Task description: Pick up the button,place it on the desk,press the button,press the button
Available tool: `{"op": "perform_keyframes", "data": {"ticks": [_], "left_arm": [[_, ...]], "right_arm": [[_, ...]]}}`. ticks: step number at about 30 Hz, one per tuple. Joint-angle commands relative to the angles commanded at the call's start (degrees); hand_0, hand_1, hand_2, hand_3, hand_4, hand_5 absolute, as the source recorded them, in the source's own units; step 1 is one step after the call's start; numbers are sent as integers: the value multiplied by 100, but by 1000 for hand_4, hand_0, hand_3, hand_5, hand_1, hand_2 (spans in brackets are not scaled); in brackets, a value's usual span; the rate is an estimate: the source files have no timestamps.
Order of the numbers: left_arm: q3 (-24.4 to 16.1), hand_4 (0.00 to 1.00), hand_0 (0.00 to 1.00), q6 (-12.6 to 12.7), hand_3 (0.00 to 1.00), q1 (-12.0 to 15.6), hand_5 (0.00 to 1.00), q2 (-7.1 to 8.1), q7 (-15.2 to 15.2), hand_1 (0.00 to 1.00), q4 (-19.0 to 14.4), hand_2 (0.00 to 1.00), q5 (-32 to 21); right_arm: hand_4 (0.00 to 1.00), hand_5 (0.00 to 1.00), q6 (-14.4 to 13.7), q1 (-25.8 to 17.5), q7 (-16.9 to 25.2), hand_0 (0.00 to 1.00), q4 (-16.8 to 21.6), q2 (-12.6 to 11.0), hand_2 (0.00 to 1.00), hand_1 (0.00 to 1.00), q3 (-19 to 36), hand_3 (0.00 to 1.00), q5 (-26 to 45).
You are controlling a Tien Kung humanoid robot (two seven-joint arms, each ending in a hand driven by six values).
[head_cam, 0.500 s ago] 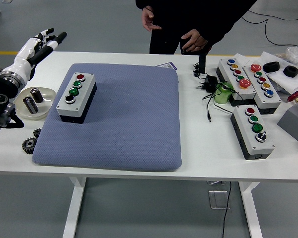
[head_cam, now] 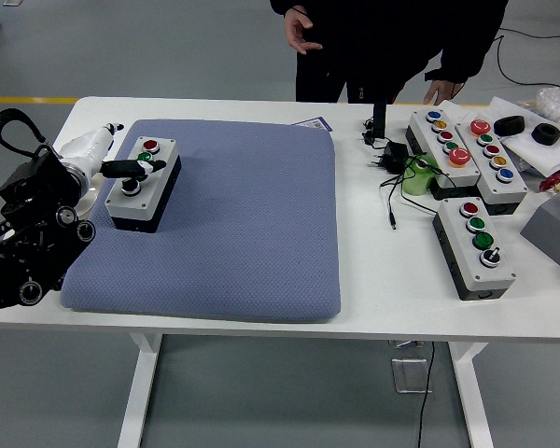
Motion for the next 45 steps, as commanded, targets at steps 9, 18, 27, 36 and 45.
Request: {"op": "perform_keyframes", "data": {"ticks": [9,18,27,36,45], "left_arm": [[131,998,927,-61,998,-50,705,-274,313,998,268,998,-415],[231,998,890,15,998,-196,688,-513,513,998,721,998,-550],[353,998,793,-156,998,-349,411,-664,513,969,1010,998,-230],[528,949,691,-290,929,-457,157,-685,513,876,1113,976,39],[591,725,566,-336,787,-489,2,-661,513,568,1168,656,119]], "right_arm": [[246,182,-4,15,1,796,0,-3,769,774,7,613,-20],[246,181,-20,12,17,796,0,-17,768,774,-22,614,2],[245,179,-41,27,26,796,0,-22,766,773,-20,612,8],[245,180,-52,29,31,796,0,-28,766,773,-14,612,-1],[245,180,-84,31,48,796,0,-38,764,773,20,611,-26]]}}
